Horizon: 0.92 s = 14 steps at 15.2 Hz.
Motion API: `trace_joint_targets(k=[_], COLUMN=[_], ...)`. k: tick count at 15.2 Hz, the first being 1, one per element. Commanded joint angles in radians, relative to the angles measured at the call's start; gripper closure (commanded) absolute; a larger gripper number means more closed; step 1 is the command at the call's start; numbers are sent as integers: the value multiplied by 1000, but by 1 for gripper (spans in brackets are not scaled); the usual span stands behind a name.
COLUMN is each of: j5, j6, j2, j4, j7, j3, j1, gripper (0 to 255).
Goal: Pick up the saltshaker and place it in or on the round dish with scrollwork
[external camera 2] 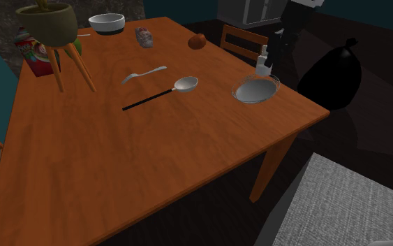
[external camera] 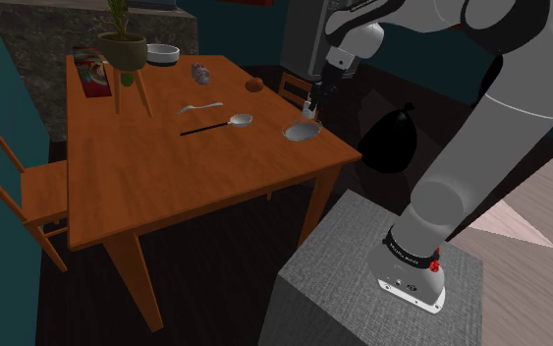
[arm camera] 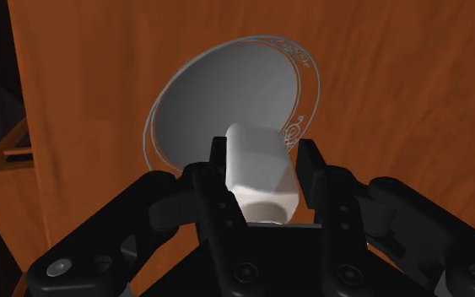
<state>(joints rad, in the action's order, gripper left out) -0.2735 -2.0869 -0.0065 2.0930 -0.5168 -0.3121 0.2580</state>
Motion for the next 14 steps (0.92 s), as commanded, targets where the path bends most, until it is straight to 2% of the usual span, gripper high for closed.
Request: trace_joint_targets(k=[1, 8, 14], j5=[-7, -39, -39], j6=[-23, -104, -104], j2=[10, 53, 53], j4=[15, 60, 60], j7=[-9, -45, -45], j3=[0, 2, 2], j1=[-1, -1, -1], gripper=[255, 255, 255])
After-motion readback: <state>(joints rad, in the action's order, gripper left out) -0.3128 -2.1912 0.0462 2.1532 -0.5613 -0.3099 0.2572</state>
